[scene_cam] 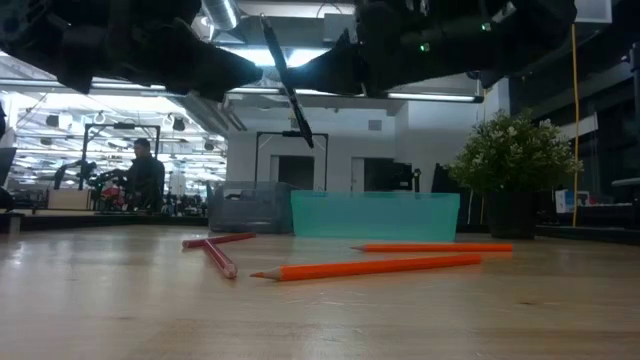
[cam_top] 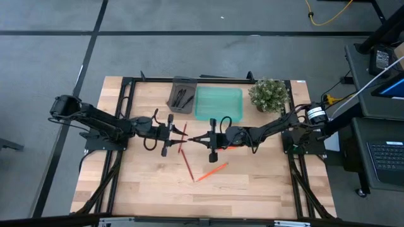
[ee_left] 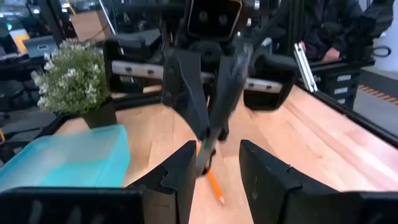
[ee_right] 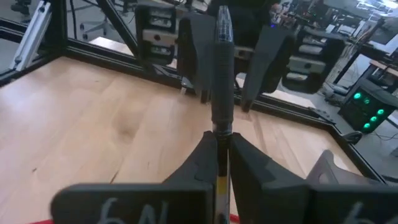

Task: Sort pens & pencils
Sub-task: Put the black pen into the black bin

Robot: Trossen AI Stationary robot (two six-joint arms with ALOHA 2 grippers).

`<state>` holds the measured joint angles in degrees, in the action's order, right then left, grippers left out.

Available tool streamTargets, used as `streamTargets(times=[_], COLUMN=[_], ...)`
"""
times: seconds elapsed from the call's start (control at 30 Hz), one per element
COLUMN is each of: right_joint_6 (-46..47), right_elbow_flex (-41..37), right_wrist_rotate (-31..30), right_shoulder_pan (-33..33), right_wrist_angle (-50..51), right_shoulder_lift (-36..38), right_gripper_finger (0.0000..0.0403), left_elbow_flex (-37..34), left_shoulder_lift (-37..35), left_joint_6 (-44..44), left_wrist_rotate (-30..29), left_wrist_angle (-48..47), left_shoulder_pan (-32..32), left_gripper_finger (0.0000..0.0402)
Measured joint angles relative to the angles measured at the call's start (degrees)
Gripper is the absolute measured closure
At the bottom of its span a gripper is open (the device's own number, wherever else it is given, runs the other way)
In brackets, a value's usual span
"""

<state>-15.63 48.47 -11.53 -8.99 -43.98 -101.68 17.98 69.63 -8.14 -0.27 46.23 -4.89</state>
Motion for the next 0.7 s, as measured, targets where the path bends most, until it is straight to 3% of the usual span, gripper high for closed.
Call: streamTargets(times=[0.7], right_joint_6=[0.2], right_elbow_flex=[0.2], right_wrist_rotate=[1.1], right_shoulder_pan=[0.3], right_wrist_angle=[-1.7], right_shoulder_lift=[0.0], right_gripper_finger=[0.0378], left_elbow_flex=[0.0], left_shoulder_lift=[2.5], left_joint_6=[1.4], left_wrist_rotate=[0.0], left_wrist_angle=[7.1], left_shoulder_pan=[0.0], left_gripper_finger=[0.0285])
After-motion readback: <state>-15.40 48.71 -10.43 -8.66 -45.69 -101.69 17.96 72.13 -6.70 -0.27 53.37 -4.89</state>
